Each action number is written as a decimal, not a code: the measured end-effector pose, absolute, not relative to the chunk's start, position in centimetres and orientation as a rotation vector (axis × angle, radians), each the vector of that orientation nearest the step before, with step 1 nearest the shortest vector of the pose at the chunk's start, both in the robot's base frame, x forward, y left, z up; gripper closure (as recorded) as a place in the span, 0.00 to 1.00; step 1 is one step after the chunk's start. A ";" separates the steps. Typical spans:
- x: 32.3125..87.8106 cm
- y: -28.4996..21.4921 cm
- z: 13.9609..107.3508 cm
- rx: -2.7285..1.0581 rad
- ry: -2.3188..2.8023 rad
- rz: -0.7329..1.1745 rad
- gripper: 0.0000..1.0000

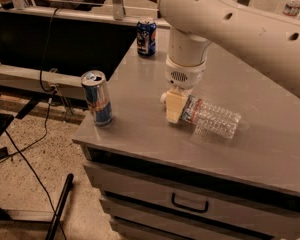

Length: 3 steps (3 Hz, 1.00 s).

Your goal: Place water bottle upright

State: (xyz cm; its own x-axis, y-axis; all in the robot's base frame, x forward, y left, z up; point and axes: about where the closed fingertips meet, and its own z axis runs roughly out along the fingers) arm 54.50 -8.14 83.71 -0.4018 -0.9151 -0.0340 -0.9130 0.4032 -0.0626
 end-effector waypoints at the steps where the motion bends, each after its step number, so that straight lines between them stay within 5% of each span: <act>1: 54.9 -8.6 84.3 -1.721 2.552 -0.008 0.70; 2: 55.9 -9.8 86.2 -1.765 2.493 0.044 0.93; 3: 58.1 -12.3 90.4 -1.754 2.370 0.093 1.00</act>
Offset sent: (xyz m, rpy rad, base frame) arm 0.0353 -0.0350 0.0792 0.1385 -0.0165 0.1903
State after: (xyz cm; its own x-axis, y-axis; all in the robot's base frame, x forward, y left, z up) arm 58.08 -12.29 90.43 -0.2813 -0.9406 -0.1900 -0.9526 0.2977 -0.0632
